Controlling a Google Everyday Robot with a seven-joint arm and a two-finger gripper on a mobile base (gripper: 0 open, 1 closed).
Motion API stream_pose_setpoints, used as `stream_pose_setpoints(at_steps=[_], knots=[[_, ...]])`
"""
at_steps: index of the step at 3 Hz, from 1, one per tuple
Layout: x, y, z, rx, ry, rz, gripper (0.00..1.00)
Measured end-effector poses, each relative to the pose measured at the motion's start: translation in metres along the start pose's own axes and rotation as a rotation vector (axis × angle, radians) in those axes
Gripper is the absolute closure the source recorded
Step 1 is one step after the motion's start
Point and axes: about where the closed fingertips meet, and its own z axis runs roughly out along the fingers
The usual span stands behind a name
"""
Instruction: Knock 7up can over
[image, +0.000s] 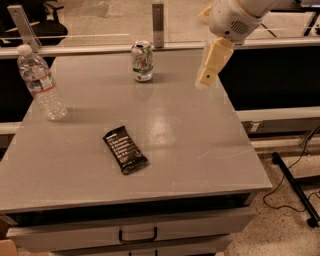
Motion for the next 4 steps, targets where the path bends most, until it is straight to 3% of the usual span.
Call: stream_pose_setpoints(at_steps=[1, 2, 3, 4], knots=[[0.001, 0.001, 0.001, -0.002, 0.001, 0.000, 0.00], [-0.002, -0.019, 0.026, 0.028, -0.050, 0.042, 0.00], [-0.007, -0.059, 0.069, 0.073, -0.179, 0.124, 0.00], [-0.014, -0.100, 0.118, 0.084, -0.336, 0.223, 0.00]])
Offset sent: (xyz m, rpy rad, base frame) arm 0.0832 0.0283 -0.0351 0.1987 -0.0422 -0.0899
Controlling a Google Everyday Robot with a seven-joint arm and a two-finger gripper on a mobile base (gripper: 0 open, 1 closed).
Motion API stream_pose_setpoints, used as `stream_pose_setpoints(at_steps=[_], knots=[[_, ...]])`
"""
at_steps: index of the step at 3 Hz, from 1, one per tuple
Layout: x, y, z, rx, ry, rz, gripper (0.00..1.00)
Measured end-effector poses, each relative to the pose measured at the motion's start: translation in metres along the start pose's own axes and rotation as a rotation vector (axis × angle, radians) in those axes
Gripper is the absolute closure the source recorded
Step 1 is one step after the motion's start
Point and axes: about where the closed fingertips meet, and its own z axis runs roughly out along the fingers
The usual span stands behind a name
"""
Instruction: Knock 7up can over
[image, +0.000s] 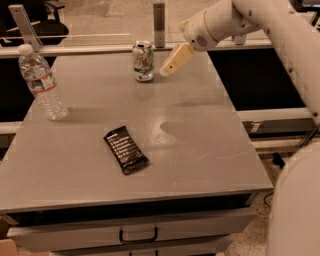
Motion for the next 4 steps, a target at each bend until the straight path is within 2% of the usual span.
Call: stream_pose_setpoints(at_steps=[1, 2, 3, 4], knots=[[0.000, -0.011, 0.041, -0.039, -0.121, 0.117, 0.00], [-0.007, -0.003, 0.069, -0.101, -0.215, 0.205, 0.00], [-0.027, 0.021, 0.084, -0.188, -0.275, 0.227, 0.00], [-0.067, 0.061, 0.089, -0.321, -0.329, 0.180, 0.00]])
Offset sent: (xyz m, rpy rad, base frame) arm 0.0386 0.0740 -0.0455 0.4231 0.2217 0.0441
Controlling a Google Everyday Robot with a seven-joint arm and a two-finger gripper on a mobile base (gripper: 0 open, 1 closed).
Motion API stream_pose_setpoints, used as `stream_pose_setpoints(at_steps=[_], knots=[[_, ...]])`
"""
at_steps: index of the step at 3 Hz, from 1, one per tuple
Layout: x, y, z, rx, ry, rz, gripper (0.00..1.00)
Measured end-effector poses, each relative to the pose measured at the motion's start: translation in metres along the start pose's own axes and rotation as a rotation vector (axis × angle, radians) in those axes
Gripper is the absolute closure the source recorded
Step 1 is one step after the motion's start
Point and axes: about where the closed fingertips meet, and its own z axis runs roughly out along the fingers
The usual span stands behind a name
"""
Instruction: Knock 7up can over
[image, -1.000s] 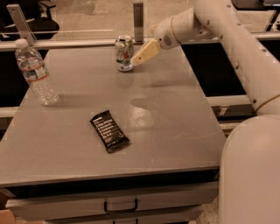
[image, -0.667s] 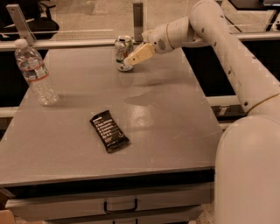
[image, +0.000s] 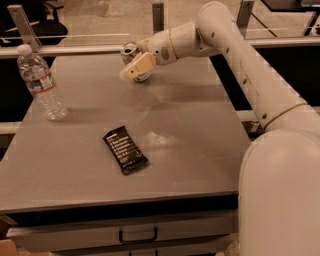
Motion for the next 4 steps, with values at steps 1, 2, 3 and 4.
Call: stream_pose_setpoints(at_steps=[1, 2, 3, 4], knots=[[-0.037, 0.041, 0.013, -0.127, -0.043, -0.063, 0.00], [-0.060, 0.063, 0.011, -0.182, -0.056, -0.119, 0.00], [-0.060, 0.048, -0.014, -0.107, -0.046, -0.128, 0.00], [-0.048, 0.012, -0.061, 0.047, -0.037, -0.120, 0.00]])
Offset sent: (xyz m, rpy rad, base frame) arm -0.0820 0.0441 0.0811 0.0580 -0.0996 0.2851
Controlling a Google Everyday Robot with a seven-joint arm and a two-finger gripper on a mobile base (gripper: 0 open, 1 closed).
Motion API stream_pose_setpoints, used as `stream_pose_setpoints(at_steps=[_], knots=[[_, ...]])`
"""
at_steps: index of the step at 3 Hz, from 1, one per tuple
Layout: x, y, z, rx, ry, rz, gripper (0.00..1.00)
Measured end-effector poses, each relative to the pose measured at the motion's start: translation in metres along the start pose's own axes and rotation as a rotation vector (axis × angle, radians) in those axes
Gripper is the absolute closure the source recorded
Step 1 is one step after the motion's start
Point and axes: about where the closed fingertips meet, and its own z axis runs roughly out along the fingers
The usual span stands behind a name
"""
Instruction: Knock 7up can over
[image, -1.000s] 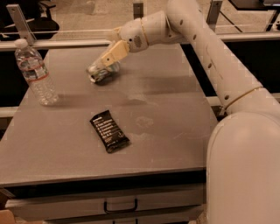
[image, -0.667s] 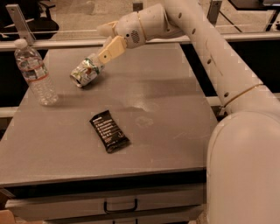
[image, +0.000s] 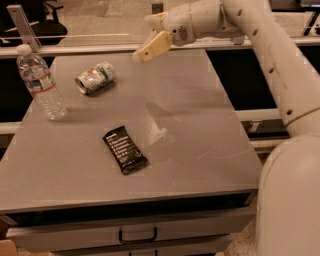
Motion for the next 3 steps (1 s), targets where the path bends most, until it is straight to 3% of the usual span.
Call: stream_pose_setpoints(at_steps=[1, 2, 3], knots=[[0.007, -0.037, -0.059, 0.182, 0.009, -0.027, 0.00], [0.001, -0.068, -0.123, 0.397, 0.057, -0.066, 0.00], [-0.003, -0.076, -0.127, 0.432, 0.051, -0.075, 0.00]])
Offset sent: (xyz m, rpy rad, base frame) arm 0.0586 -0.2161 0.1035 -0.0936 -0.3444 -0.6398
